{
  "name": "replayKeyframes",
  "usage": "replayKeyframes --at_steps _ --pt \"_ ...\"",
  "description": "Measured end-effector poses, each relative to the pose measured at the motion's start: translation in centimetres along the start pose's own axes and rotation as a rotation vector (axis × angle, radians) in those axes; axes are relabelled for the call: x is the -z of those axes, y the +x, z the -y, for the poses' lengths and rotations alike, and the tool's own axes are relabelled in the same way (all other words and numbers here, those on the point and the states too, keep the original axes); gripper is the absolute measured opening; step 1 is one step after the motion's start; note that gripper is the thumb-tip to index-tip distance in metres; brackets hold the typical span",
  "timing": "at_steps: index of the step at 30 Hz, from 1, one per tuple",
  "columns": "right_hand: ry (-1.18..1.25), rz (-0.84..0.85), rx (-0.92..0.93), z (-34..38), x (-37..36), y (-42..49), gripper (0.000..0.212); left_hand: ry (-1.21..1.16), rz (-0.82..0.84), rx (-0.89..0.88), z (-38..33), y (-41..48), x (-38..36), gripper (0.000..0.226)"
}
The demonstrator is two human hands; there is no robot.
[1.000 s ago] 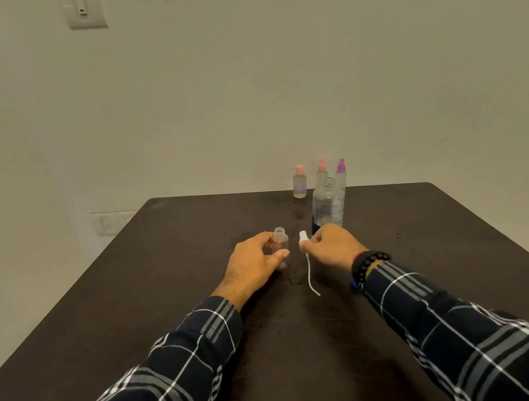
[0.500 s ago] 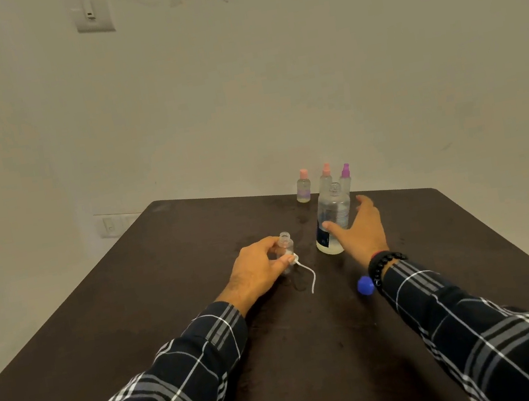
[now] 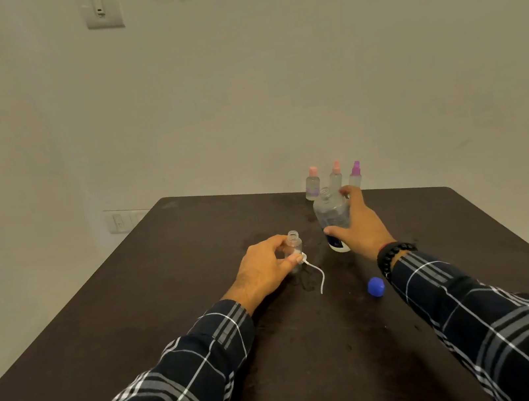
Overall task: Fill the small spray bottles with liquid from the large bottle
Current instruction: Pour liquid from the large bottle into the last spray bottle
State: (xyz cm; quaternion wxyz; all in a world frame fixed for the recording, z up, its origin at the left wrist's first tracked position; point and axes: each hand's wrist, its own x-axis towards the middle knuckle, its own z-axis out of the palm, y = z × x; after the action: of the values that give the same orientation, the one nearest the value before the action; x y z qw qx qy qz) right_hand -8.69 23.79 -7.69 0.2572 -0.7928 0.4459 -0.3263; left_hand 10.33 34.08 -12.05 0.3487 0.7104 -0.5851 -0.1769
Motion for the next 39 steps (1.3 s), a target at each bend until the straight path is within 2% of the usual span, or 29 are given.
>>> replayKeyframes --at_steps 7,16,30,39 --pt "-0.198 0.077 0.115 -0.2 -0.6 -0.5 0.077 -0.011 -0.002 -0.005 0.0 -0.1 0.0 0.047" --pt "-0.283 0.071 0.242 -0.3 -1.0 -0.7 0.067 0.008 0.009 0.018 0.0 0.2 -0.1 0.048" --pt "-0.357 0.038 0.32 -0.1 -1.1 -0.4 0.067 0.029 0.008 0.012 -0.3 0.0 0.1 0.045" --pt "-0.41 0.056 0.286 0.1 -1.6 -0.1 0.068 0.017 0.009 0.018 -0.4 0.0 0.1 0.043"
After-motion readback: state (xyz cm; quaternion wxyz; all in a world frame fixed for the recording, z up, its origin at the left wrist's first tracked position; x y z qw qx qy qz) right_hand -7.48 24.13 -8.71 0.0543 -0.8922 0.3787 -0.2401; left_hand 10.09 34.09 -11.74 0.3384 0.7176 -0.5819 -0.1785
